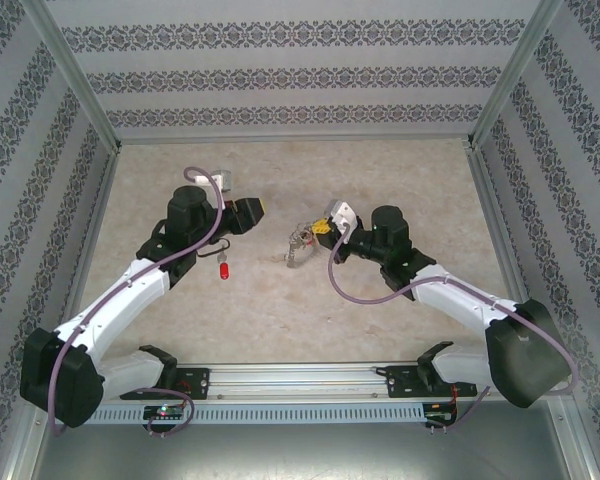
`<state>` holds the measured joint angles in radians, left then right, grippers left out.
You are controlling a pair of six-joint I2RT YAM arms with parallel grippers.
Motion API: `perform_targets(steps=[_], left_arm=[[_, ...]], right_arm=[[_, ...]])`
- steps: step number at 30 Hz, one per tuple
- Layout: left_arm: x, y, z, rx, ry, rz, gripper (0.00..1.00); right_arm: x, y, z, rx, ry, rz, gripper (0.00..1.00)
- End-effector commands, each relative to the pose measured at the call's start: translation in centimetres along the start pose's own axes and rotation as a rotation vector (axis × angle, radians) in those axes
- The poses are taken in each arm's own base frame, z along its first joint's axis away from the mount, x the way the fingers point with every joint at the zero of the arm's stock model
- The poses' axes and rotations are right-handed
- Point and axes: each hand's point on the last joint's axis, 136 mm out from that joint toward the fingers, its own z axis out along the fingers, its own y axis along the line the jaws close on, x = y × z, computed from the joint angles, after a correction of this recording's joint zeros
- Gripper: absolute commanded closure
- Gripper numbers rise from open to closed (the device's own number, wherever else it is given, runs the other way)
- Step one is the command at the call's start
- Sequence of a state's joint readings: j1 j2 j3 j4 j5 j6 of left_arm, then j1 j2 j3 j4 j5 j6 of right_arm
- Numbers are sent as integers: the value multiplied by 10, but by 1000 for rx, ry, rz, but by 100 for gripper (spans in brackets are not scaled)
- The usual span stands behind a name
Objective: Put the keys on the keyring
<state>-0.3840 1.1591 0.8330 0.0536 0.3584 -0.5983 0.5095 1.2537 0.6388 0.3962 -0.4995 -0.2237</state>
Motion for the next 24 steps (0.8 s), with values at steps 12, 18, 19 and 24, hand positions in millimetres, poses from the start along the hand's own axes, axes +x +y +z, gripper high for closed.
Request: perform_targets(steps=[12, 18, 19, 24], left_arm=[[5, -6, -13, 63, -44, 311, 48], [9, 0, -16, 46, -62, 379, 48], [9, -1, -17, 45, -64, 385, 48], [9, -1, -18, 46, -63, 410, 48]], right_arm=[[48, 50, 15, -127, 221, -546, 100], [74, 75, 28, -116, 294, -725, 100], [78, 77, 30, -101, 309, -756, 100], [68, 81, 34, -44, 311, -836, 100]])
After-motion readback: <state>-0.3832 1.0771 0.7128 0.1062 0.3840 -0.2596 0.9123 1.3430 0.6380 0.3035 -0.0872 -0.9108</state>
